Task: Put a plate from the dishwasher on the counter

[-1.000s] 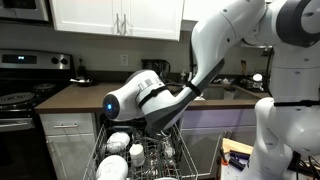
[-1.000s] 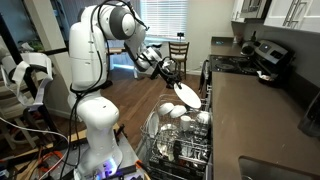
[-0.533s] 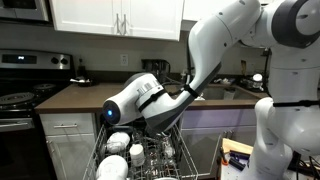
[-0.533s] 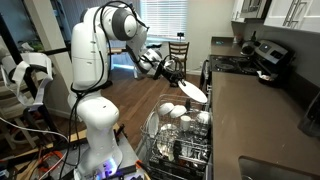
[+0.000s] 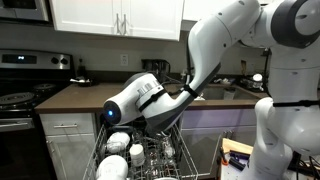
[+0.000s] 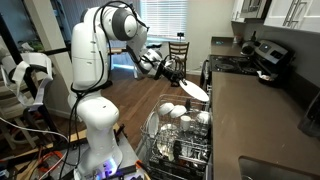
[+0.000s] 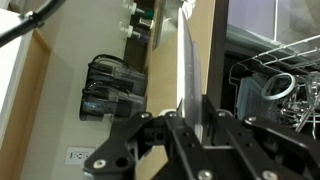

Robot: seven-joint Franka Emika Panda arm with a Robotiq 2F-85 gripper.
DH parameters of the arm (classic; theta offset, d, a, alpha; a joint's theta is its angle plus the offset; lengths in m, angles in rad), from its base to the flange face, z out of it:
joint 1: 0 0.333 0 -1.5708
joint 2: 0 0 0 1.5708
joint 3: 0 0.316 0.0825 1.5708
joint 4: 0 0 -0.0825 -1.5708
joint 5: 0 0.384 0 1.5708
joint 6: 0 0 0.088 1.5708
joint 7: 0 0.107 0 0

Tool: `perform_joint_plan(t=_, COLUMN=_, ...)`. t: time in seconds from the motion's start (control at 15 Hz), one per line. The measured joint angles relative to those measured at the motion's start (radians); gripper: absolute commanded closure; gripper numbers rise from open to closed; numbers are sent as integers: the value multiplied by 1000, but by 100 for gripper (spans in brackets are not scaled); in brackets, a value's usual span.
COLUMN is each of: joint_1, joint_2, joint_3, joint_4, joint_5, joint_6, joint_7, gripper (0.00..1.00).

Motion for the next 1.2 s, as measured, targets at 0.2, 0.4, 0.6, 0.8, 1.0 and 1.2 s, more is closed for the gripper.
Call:
perform_joint_plan(t=0.2, joint_1=-3, joint_2=8, joint_3=-1, joint_4=-3, joint_5=3, joint_6=8, joint_7=0, gripper=96)
perform_joint_plan(t=0.4, joint_1=-6, joint_2=28, joint_3=-12, joint_4=-5, joint_5=-2, joint_6=9, joint_7=0, gripper=96)
perform_joint_plan(t=0.6, joint_1=-16, joint_2=45, joint_3=-29, joint_4=-6, joint_5=-28, joint_6=9, joint_7=0, gripper=96)
perform_joint_plan(t=0.8, joint_1=-28, joint_2=50, joint_3=-45, joint_4=-10, joint_5=-79, joint_6=9, joint_7=5, gripper=96)
perform_joint_plan(t=1.0, joint_1=-36, joint_2=50, joint_3=-54, joint_4=-14, joint_5=-134, joint_6=9, joint_7=19, gripper=96)
perform_joint_plan(t=1.2, joint_1=-43, joint_2=50, joint_3=-54, joint_4=-20, joint_5=-186, joint_6=18, joint_7=51, gripper=96)
